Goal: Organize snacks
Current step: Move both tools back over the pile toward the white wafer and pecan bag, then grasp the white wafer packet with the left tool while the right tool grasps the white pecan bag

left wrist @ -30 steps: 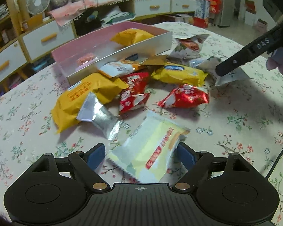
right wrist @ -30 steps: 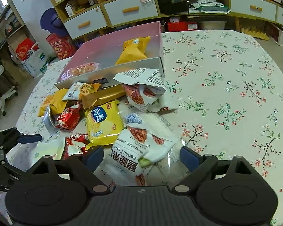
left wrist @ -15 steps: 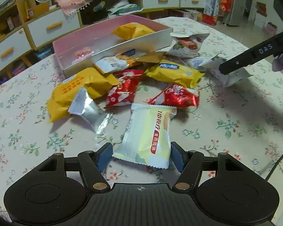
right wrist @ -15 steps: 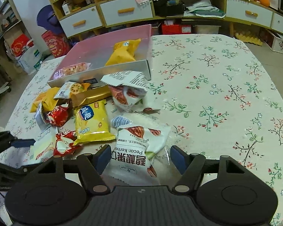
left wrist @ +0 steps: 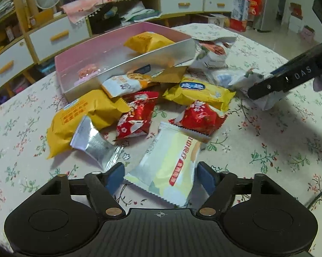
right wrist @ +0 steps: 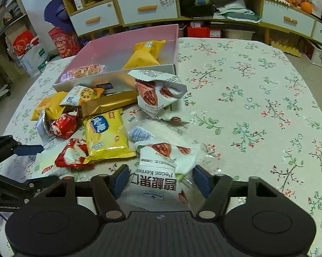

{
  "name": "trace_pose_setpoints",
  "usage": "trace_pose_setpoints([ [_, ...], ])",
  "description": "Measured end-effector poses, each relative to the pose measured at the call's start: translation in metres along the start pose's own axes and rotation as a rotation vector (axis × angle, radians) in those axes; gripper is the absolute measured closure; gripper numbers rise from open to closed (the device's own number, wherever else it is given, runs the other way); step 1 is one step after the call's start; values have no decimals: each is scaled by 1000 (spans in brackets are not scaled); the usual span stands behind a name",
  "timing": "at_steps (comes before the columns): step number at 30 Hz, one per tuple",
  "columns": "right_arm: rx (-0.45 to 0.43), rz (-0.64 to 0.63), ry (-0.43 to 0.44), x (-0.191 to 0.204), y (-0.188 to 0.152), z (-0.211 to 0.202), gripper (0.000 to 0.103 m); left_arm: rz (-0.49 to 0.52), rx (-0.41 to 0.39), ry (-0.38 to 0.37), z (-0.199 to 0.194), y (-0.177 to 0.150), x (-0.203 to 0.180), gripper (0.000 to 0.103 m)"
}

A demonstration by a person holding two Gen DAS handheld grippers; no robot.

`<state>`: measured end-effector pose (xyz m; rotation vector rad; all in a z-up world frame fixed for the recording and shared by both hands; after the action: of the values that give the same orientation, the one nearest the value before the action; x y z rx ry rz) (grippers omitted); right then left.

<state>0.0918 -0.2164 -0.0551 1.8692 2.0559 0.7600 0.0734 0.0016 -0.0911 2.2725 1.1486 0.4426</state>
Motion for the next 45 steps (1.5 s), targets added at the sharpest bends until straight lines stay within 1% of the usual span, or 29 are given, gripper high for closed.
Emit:
trace_pose_setpoints([
  [1, -2, 2, -1, -1, 0, -1, 83, 7, 4, -4, 1, 1, -1, 21],
  [2, -3, 7, 2, -1, 0, -1, 89, 12, 8, -6, 2, 2, -2, 20],
  [5, 4, 20, 13, -3, 1, -3, 93, 26, 7, -8, 5, 4, -5, 20],
  [11, -6, 30, 15, -4, 4, -8, 94, 10, -8, -17, 11, 14, -3, 21],
  [16, -11, 36, 17, -4, 5, -11, 94, 95, -9, -30, 11, 18, -16, 23],
  [19, -8, 40, 17, -4, 5, -11, 94, 136, 45, -64, 10, 17, -24, 23],
  [21, -10, 40, 21, -4, 4, -12, 94, 145, 94, -103, 7, 16, -28, 23],
  [23, -10, 38, 25, -3, 4, -13, 94, 175, 104, -121, 1, 14, -33, 23],
  [24, -9, 37, 25, -3, 3, -14, 94, 190, 94, -111, -2, 14, -34, 20],
  [27, -2, 38, 24, -3, 3, -14, 94, 226, 48, -70, -4, 18, -37, 20],
  [28, -1, 40, 24, -2, 3, -14, 94, 228, 47, -66, -2, 19, -38, 20],
  [31, -6, 35, 29, 1, 4, -15, 94, 222, 75, -57, 10, 19, -41, 21],
  [32, -7, 31, 32, 2, 4, -16, 94, 211, 64, -62, 10, 20, -42, 22],
  [33, -8, 26, 35, 3, 4, -16, 94, 201, 72, -68, 10, 21, -42, 28],
  [34, -9, 21, 37, 5, 4, -17, 94, 186, 73, -76, 9, 21, -42, 37],
  [36, -10, 15, 37, 5, 4, -17, 94, 138, 68, -74, 8, 20, -41, 47],
  [37, -9, 15, 37, 5, 4, -17, 94, 106, 65, -64, 8, 21, -41, 54],
  [38, -8, 17, 36, 5, 4, -16, 94, 74, 63, -62, 8, 21, -42, 56],
  [40, -6, 18, 37, 5, 5, -16, 94, 54, 54, -35, 7, 21, -44, 58],
  [45, -17, 14, 46, 9, 8, -19, 94, 10, 37, 4, 3, 21, -44, 58],
])
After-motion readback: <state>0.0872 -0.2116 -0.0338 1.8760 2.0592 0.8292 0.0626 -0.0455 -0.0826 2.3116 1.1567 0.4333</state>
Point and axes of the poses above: each gripper's, at about its wrist camera, not at the fingertips, and z roughly the way its jaws point, x to its left, y to its top, the point moved 6 cm from there along z, roughly the way its jaws point
